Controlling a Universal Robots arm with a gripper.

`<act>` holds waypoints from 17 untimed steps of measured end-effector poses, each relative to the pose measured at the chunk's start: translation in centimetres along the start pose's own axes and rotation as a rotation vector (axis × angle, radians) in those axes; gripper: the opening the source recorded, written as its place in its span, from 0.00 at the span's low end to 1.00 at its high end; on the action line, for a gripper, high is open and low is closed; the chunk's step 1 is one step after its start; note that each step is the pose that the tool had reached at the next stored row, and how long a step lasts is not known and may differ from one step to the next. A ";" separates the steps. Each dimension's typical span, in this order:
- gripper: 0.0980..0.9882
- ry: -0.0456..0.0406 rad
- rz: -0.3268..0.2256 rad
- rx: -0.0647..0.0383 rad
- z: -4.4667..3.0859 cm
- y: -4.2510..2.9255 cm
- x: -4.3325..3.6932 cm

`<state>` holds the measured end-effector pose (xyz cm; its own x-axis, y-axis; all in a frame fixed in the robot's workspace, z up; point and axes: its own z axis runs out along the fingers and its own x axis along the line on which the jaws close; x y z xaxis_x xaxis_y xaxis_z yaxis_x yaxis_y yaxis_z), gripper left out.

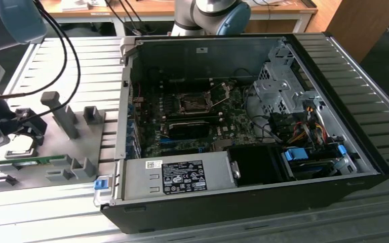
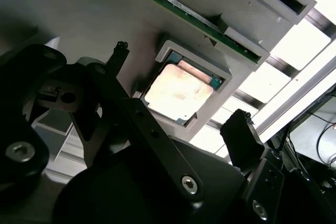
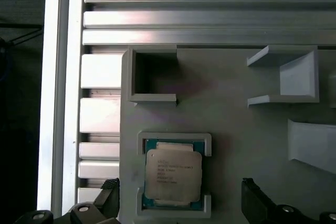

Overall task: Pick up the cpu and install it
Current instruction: 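Pick up the cpu and move it towards the insertion slot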

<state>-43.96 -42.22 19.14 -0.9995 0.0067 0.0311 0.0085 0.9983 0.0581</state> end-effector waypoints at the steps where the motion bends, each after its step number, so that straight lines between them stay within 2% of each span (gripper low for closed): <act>1: 1.00 0.0001 0.000 0.000 0.04 0.00 0.00; 14: 1.00 0.0015 0.004 0.000 0.81 0.16 0.04; 16: 0.98 0.0012 0.004 0.000 0.90 0.26 0.16; 17: 0.90 0.0011 0.004 0.000 0.93 0.30 0.22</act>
<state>-44.21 -41.87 18.23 -0.9994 0.0108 0.0324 0.0127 0.9982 0.0583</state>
